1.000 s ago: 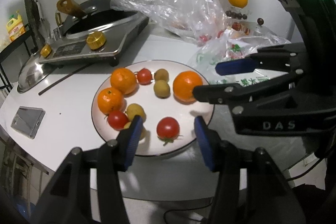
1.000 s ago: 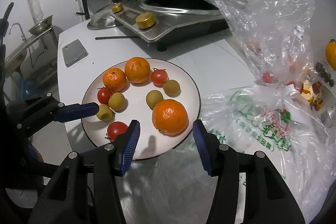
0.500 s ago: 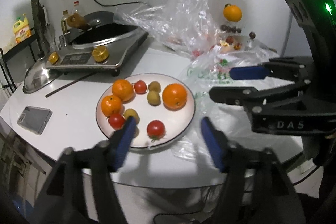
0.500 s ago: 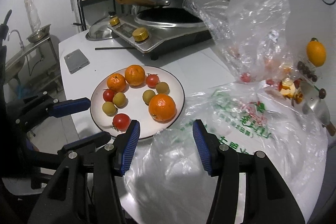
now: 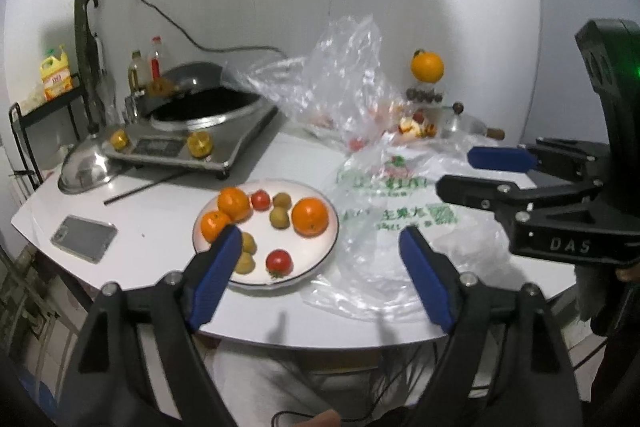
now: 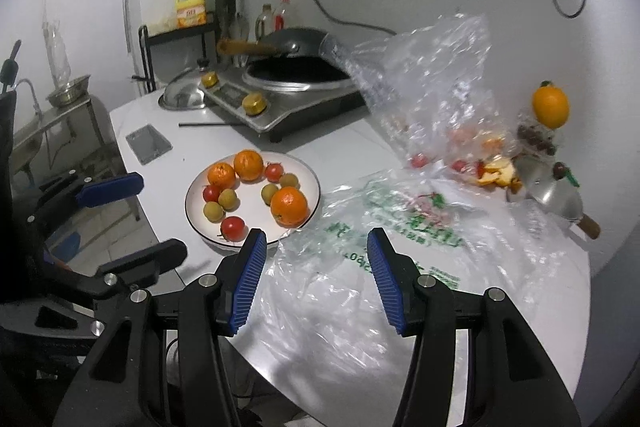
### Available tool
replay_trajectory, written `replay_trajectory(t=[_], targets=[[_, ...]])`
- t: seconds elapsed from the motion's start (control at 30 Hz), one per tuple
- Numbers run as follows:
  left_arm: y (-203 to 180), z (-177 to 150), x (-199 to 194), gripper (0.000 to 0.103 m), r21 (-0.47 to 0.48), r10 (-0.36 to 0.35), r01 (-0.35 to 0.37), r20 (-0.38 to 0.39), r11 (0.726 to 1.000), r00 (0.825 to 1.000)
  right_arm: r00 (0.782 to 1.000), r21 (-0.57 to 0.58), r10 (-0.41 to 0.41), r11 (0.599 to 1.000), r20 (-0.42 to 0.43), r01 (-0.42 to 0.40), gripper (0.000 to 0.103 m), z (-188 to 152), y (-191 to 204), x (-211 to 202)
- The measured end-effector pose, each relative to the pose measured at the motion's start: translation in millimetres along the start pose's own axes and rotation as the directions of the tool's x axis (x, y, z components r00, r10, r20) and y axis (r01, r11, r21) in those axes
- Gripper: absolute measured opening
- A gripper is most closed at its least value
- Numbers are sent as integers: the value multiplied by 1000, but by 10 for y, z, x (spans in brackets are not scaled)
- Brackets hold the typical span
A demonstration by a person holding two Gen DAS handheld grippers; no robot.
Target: Organize fruits
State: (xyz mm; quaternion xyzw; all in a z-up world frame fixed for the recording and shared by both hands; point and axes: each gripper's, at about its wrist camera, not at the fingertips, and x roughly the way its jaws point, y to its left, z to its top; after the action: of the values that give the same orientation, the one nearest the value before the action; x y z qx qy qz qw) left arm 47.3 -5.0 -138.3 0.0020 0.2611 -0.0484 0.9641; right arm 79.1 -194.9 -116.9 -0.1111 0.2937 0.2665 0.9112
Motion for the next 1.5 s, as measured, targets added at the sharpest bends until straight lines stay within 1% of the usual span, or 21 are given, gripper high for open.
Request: replay_trajectory(t=[0.07,0.13,0.2,0.27,0.37,0.53,0.6,0.7,0.97,1.07,1.13,1.2,1.27,1.3,1.4,1.43,1.5], targets=[[-24,46,-111,83,-6,5,-5,14,1000,1000,1000,6,-13,1000,27,13,58,6,-2,-148],[-46,97,-243,84,-12,18,-18,22,1000,1000,998,11,-24,1000,55,23,62,5,-3,-288],[-74,143,-380,86,-9,14,-14,42,1000,999,996,19,-37,999,85,36,62,6,-9,-449],[-107,188,-519,88,0,20,-20,78,1000,997,993,26,-51,999,111,48,62,6,-6,-588],[-150,250,-712,88,4,22,-22,119,1000,993,986,29,-70,997,152,66,63,6,19,-810],[-239,345,-1031,90,29,41,-47,188,998,981,973,31,-92,996,212,87,63,28,76,-1141],[-257,366,-1136,93,33,39,-48,211,998,977,968,29,-97,995,233,93,63,39,102,-1257],[-287,387,-1295,93,34,37,-47,242,998,970,958,23,-104,995,266,102,63,56,157,-1429],[-387,436,-1730,93,42,49,-66,325,997,944,930,-1,-115,992,348,123,64,83,335,-1842],[-399,443,-1901,94,42,62,-83,361,996,930,920,-7,-123,991,373,135,64,96,410,-1963],[-394,461,-2012,94,40,83,-107,389,993,917,912,-9,-125,990,391,140,64,111,454,-2050],[-367,487,-2086,95,30,90,-111,405,993,910,904,-8,-127,990,407,143,65,123,472,-2126],[-344,517,-2168,97,19,106,-126,424,992,899,895,-4,-130,989,426,146,70,143,485,-2212],[-333,540,-2231,97,17,110,-131,436,991,893,892,-3,-132,989,433,148,70,153,493,-2245],[-361,587,-2349,97,34,122,-154,460,987,879,880,-3,-139,987,455,158,70,186,513,-2361],[-385,618,-2400,97,44,127,-167,473,985,872,875,1,-143,987,463,161,71,194,516,-2402],[-412,661,-2456,97,50,124,-169,487,984,864,863,13,-147,987,484,161,72,220,510,-2490]])
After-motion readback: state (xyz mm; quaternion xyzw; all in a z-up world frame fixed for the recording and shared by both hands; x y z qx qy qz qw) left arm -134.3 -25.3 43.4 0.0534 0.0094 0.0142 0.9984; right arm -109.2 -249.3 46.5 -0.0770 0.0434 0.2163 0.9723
